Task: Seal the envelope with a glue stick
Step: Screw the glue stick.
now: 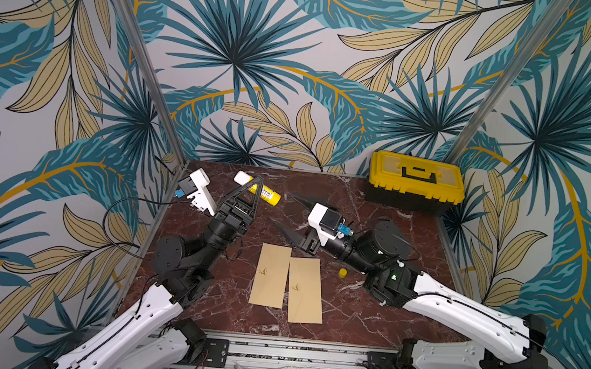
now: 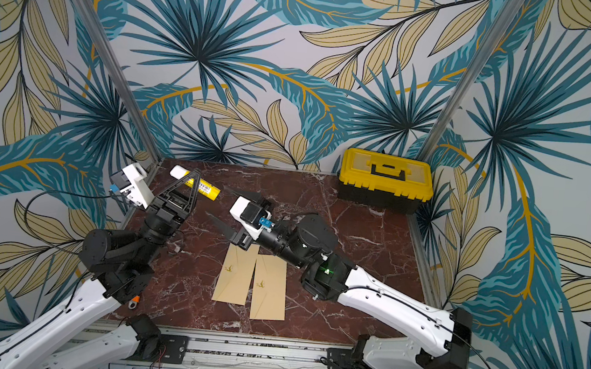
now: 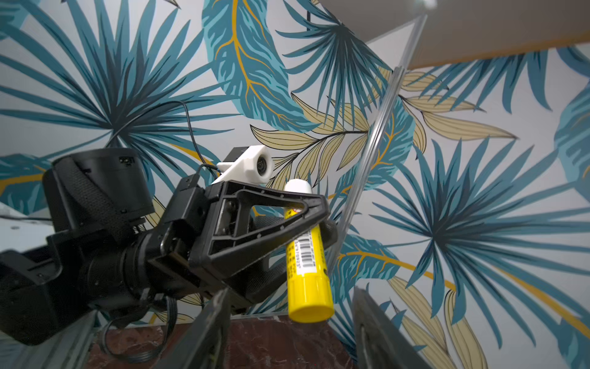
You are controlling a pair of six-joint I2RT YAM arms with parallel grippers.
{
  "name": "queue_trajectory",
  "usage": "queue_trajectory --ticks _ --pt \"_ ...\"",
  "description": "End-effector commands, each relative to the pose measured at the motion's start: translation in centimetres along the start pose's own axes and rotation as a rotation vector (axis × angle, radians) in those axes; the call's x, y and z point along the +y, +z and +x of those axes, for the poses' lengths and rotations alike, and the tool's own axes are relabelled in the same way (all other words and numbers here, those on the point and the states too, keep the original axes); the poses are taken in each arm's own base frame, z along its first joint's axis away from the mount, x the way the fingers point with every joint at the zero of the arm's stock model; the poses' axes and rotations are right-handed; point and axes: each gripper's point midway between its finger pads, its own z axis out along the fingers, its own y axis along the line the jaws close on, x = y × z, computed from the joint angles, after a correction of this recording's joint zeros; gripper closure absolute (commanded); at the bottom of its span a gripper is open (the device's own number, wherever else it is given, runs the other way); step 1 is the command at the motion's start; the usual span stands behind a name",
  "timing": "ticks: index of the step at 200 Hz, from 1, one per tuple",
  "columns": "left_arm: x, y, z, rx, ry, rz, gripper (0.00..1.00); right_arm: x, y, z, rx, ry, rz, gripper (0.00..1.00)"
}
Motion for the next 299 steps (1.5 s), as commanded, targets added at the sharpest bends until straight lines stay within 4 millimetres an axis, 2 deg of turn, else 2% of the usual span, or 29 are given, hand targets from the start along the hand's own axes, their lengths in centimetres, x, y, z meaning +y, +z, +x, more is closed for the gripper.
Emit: queue_trajectory --ticks 1,17,38,74,121,191,205,215,249,272,299 --pt "-0.9 0.1 -0.2 -0.006 0.003 0.052 1.00 -1.6 -0.5 -0.7 -0.083 0.521 0.083 0.32" --pt "-1.1 0.2 0.0 -0.005 -0.008 0.070 1.00 -2.1 -0.2 -0.7 -0.123 0.685 0.103 0.32" --pt "-1.1 0.4 0.1 -0.009 -0.022 0.088 1.00 -2.1 0.8 -0.4 -0.146 0.810 0.090 0.32" --pt "-1.1 0.5 0.2 -0.010 -0.039 0.103 1.00 -2.2 2.2 0.1 -0.169 0.917 0.081 0.33" --pt "-1.3 0.4 0.1 -0.015 -0.046 0.111 1.00 -1.8 3.2 -0.9 -0.253 1.026 -0.015 0.46" --pt "-1.2 0.4 0.1 -0.017 -0.053 0.111 1.00 -1.3 3.8 -1.5 -0.251 1.066 -0.066 0.54" --pt "-1.2 0.4 0.1 -0.017 -0.053 0.111 1.00 -1.4 3.8 -1.7 -0.255 1.066 -0.066 0.46" --pt "-1.2 0.5 0.1 -0.015 -0.055 0.111 1.00 -1.4 3.8 -1.7 -0.253 1.069 -0.067 0.45" --pt "-1.1 0.6 0.2 -0.014 -0.058 0.109 1.00 -1.0 4.2 -1.7 -0.223 1.067 -0.082 0.59" --pt "-1.1 0.5 0.1 -0.017 -0.057 0.110 1.00 -0.7 4.3 -1.4 -0.207 1.078 -0.090 0.54" --pt "-1.3 0.5 -0.1 -0.025 -0.050 0.111 1.00 -0.6 4.1 -0.7 -0.190 1.091 -0.082 0.54"
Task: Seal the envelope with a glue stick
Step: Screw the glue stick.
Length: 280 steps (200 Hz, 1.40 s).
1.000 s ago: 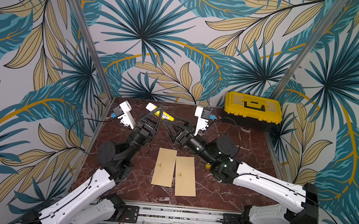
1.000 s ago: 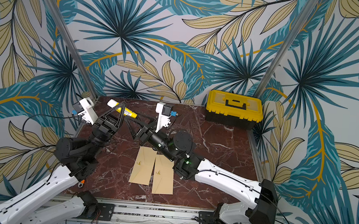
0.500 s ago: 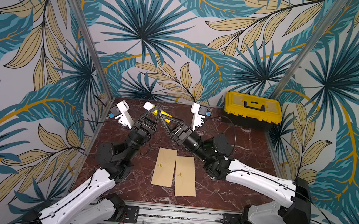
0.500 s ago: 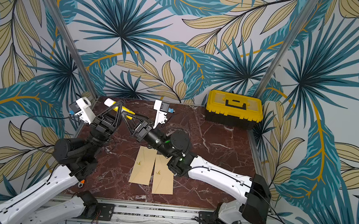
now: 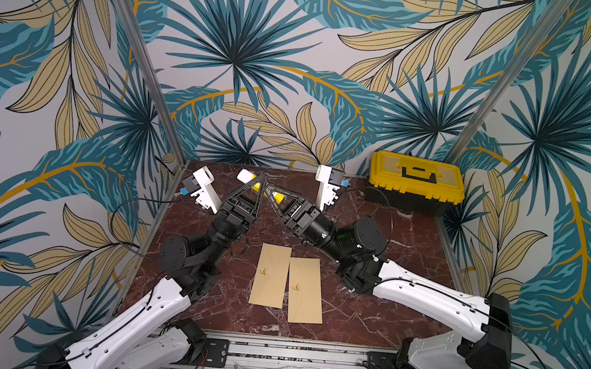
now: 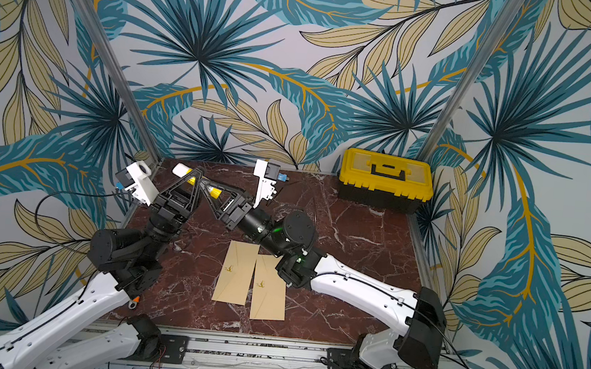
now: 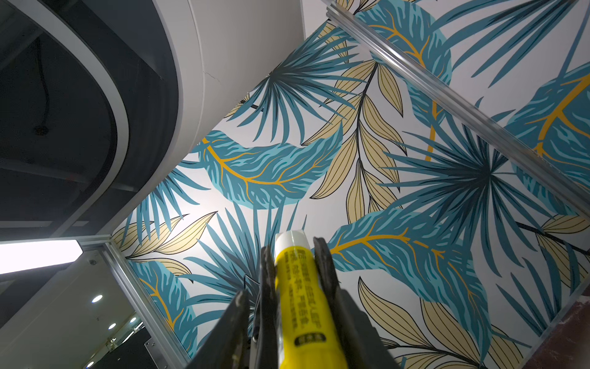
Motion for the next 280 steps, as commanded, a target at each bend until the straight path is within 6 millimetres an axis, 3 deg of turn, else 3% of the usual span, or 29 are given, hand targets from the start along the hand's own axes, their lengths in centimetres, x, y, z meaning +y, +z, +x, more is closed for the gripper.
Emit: queue_trajectory --ticks 1,61,164,176,194,220,236,280 --pt "-0.4 -0.1 -0.2 -0.004 0.009 0.013 1.00 0.2 -0.1 0.4 0.018 0.016 -0.013 0.54" --pt "-0.5 -0.2 -0.4 -0.013 0.014 0.012 1.00 -0.4 -0.9 0.2 0.000 0.015 0.015 0.54" --pt "0.0 -0.3 -0.1 -0.008 0.007 -0.006 1.00 -0.3 -0.9 -0.1 -0.014 0.010 0.008 0.84" --pt "0.2 -0.4 -0.1 -0.009 0.006 -0.014 0.93 -0.2 -1.0 -0.2 -0.019 -0.001 0.011 0.86" --pt "0.6 -0.6 0.0 -0.004 0.002 -0.034 0.65 -0.4 -1.2 -0.7 -0.033 -0.035 0.037 0.88" --pt "1.7 -1.0 0.5 0.007 0.001 -0.078 0.48 -0.7 -1.9 -2.5 -0.061 -0.135 0.104 0.92" --pt "2.6 -1.4 1.0 0.028 0.003 -0.116 0.43 -0.7 -2.5 -3.6 -0.058 -0.223 0.152 0.93" --pt "4.8 -3.0 2.4 0.069 0.013 -0.202 0.43 -1.0 -4.6 -6.6 0.001 -0.471 0.338 0.97"
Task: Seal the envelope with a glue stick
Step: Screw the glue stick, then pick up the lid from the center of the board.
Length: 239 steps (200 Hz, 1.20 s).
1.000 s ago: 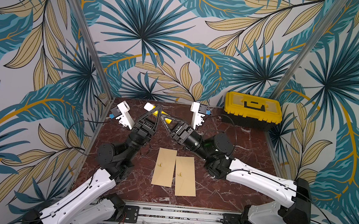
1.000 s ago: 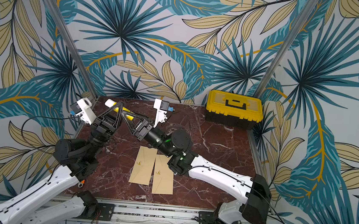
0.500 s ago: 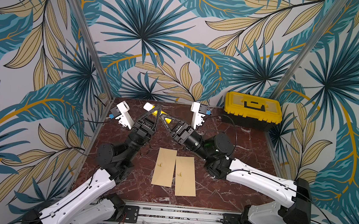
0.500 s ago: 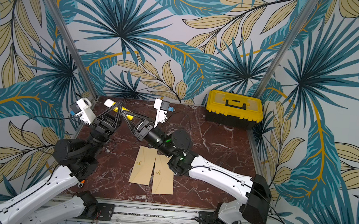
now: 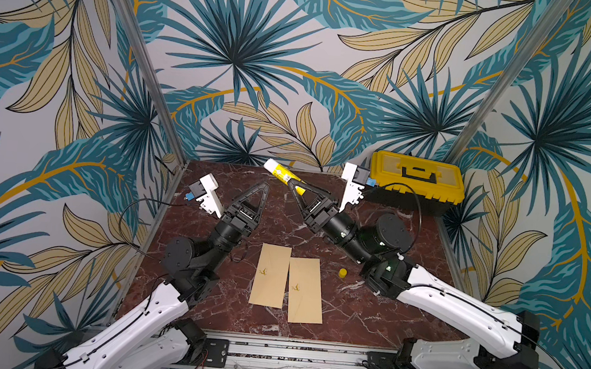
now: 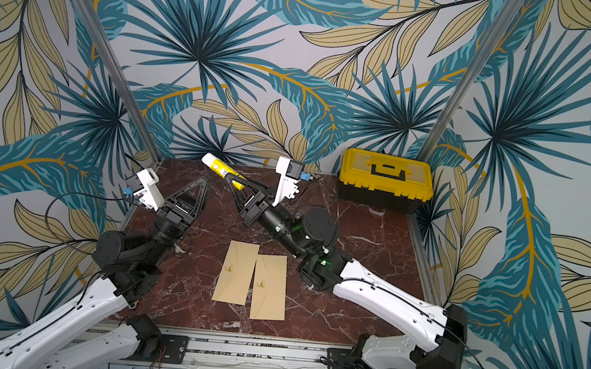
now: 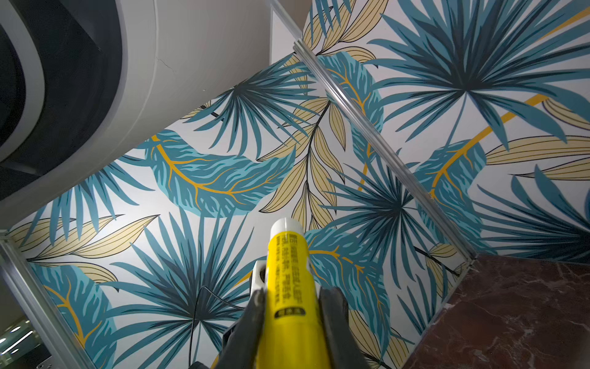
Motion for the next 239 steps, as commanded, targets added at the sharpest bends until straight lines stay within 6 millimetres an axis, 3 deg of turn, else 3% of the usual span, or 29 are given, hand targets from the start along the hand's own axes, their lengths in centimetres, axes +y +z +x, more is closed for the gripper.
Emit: queue_trajectory --ticks 1,35,71,125,145,173,201,239 --pt "1.5 -0.8 0.8 0.027 0.023 -0.063 0.43 -1.2 -1.2 -1.4 0.043 -0.194 0.124 0.97" --pt "2.5 -1.3 1.3 0.049 0.041 -0.104 0.43 -3.4 -2.4 -1.9 0.164 -0.340 0.264 0.99" --pt "3.1 -1.3 1.7 0.078 0.058 -0.127 0.43 -7.0 -4.4 -0.7 0.395 -0.416 0.414 0.99" --pt "4.0 -0.9 2.5 0.170 0.115 -0.198 0.43 -13.0 -9.4 2.6 0.787 -0.421 0.687 1.00" --pt "4.6 -0.7 3.3 0.247 0.166 -0.241 0.43 -16.0 -12.0 2.7 0.862 -0.393 0.825 1.00" --pt "8.1 -0.1 6.6 0.468 0.243 -0.394 0.56 -19.1 -16.0 1.9 0.868 -0.343 0.985 1.00" --pt "11.2 0.5 11.6 0.706 0.314 -0.525 0.57 -21.5 -19.5 0.4 0.811 -0.282 1.082 1.00" --pt "15.4 -0.3 18.2 0.964 0.399 -0.667 0.56 -24.4 -23.8 -1.0 0.776 -0.225 1.206 1.00"
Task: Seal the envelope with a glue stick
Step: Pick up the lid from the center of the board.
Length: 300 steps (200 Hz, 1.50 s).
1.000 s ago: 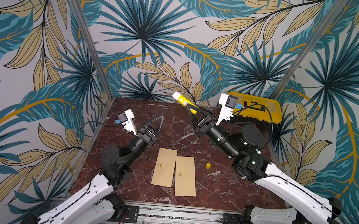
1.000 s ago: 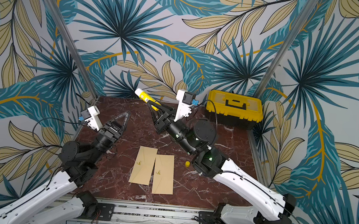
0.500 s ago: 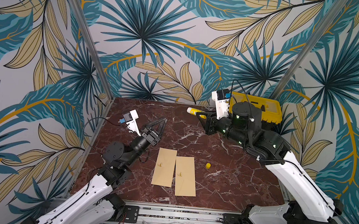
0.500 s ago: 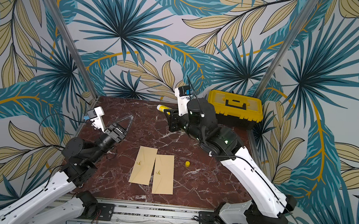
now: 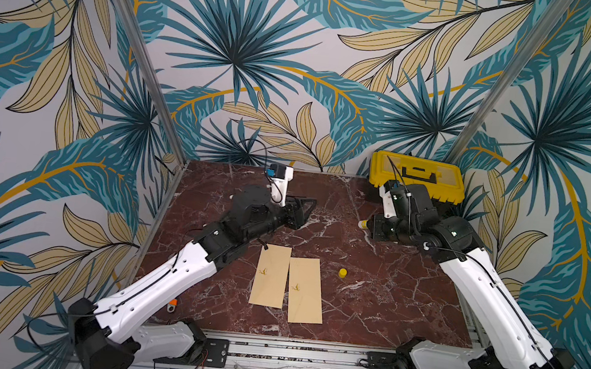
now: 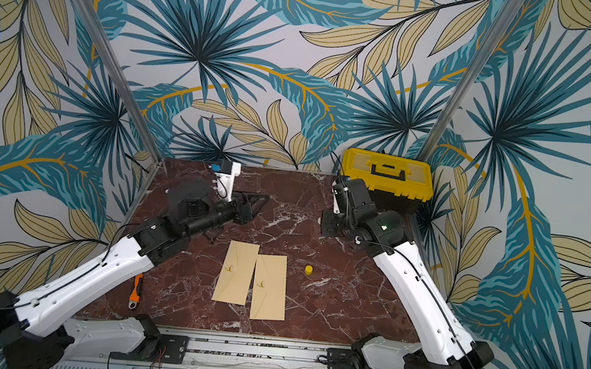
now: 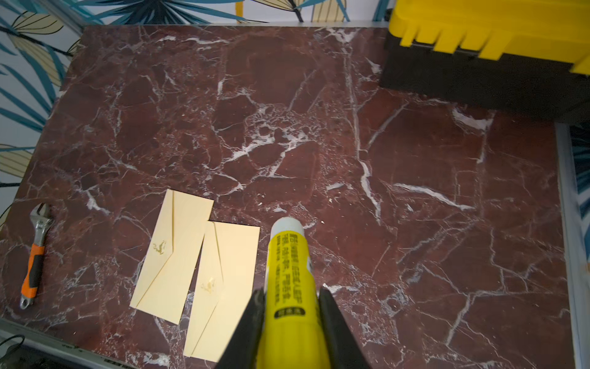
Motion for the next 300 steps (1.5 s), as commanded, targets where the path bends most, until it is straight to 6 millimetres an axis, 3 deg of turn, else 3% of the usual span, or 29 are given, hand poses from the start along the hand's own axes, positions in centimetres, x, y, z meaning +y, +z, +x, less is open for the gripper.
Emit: queue_trajectory --ticks 1,31,60,94,133,175,232,300 --pt "2.5 1.9 5.5 0.227 0.107 -0.155 0.56 -2.2 0.3 1.3 0.029 0.042 0.037 1.00" --pt "2.7 5.3 9.7 0.377 0.188 -0.219 0.56 -6.1 -0.3 1.3 0.003 0.085 0.142 1.00" --pt "1.9 8.5 14.3 0.524 0.265 -0.244 0.56 -8.3 -0.8 1.4 -0.013 0.097 0.197 1.00" --pt "1.2 11.2 19.2 0.705 0.340 -0.275 0.56 -9.4 -1.4 1.2 -0.030 0.102 0.214 1.00" --pt "1.9 13.8 24.0 0.842 0.403 -0.303 0.56 -9.5 -1.5 1.1 -0.034 0.095 0.201 1.00" --pt "4.7 15.6 25.7 0.901 0.497 -0.400 0.56 -9.4 -1.5 1.3 -0.030 0.080 0.189 1.00" --pt "6.0 16.9 27.2 0.945 0.471 -0.395 0.59 -9.5 -1.6 1.4 -0.027 0.071 0.187 1.00" --pt "4.8 17.8 28.1 0.964 0.391 -0.308 0.59 -9.4 -1.5 1.4 -0.024 0.058 0.181 1.00"
